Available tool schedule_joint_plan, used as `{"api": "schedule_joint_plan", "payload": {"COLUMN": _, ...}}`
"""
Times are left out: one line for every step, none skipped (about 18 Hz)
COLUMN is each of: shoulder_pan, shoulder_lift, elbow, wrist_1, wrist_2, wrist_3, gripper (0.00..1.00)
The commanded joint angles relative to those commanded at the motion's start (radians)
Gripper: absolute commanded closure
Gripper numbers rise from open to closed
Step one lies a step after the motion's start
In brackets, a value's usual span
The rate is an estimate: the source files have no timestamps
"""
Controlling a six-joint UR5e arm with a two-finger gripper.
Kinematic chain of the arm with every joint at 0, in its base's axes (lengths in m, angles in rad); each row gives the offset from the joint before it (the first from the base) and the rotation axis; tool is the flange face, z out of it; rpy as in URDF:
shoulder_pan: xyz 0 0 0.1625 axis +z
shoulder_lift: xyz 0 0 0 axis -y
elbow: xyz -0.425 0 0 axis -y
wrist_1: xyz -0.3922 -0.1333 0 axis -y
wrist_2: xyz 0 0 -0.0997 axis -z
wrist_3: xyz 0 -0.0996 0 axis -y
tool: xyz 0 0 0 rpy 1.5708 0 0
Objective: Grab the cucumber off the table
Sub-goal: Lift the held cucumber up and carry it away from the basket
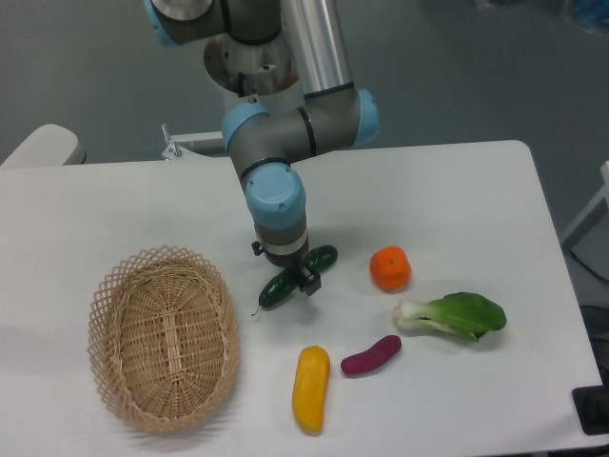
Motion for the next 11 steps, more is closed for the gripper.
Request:
{"api": "schedule_joint_plan", "payload": {"shoulder_pan": 0.002, "shoulder_lift": 0.000, "elbow": 0.003, "wrist_1": 0.000, "wrist_2": 0.000, "wrist_3": 0.003, "gripper": 0.65}}
{"api": "schedule_joint_plan", "payload": {"shoulder_pan": 0.003, "shoulder_lift": 0.000, "elbow": 0.011, "wrist_1": -0.002, "wrist_2": 0.000, "wrist_3": 0.006, "gripper": 0.74}}
{"api": "schedule_joint_plan", "payload": {"shoulder_pan": 0.005, "shoulder_lift": 0.002, "elbow": 0.018, "wrist_1": -0.003, "wrist_2": 0.000, "wrist_3": 0.006, "gripper": 0.81}}
{"api": "schedule_joint_plan", "payload": {"shoulder_pan": 0.009, "shoulder_lift": 0.002, "elbow": 0.028, "wrist_1": -0.005, "wrist_2": 0.000, "wrist_3": 0.006, "gripper": 0.86}}
{"api": "schedule_joint_plan", "payload": {"shoulder_pan": 0.014, "shoulder_lift": 0.003, "elbow": 0.040, "wrist_1": -0.014, "wrist_2": -0.002, "wrist_3": 0.008, "gripper": 0.90}}
{"api": "schedule_joint_plan", "payload": {"shoulder_pan": 0.018, "shoulder_lift": 0.003, "elbow": 0.060, "wrist_1": -0.023, "wrist_2": 0.000, "wrist_3": 0.009, "gripper": 0.91}}
{"api": "schedule_joint_plan", "payload": {"shoulder_pan": 0.023, "shoulder_lift": 0.005, "elbow": 0.067, "wrist_1": -0.023, "wrist_2": 0.000, "wrist_3": 0.009, "gripper": 0.91}}
{"api": "schedule_joint_plan", "payload": {"shoulder_pan": 0.025, "shoulder_lift": 0.006, "elbow": 0.077, "wrist_1": -0.026, "wrist_2": 0.000, "wrist_3": 0.009, "gripper": 0.93}}
{"api": "schedule_joint_plan", "payload": {"shoulder_pan": 0.035, "shoulder_lift": 0.009, "elbow": 0.098, "wrist_1": -0.038, "wrist_2": 0.000, "wrist_3": 0.014, "gripper": 0.94}}
{"api": "schedule_joint_plan", "payload": {"shoulder_pan": 0.047, "shoulder_lift": 0.015, "elbow": 0.122, "wrist_1": -0.069, "wrist_2": 0.000, "wrist_3": 0.024, "gripper": 0.94}}
{"api": "schedule_joint_plan", "payload": {"shoulder_pan": 0.061, "shoulder_lift": 0.017, "elbow": 0.159, "wrist_1": -0.109, "wrist_2": 0.000, "wrist_3": 0.043, "gripper": 0.94}}
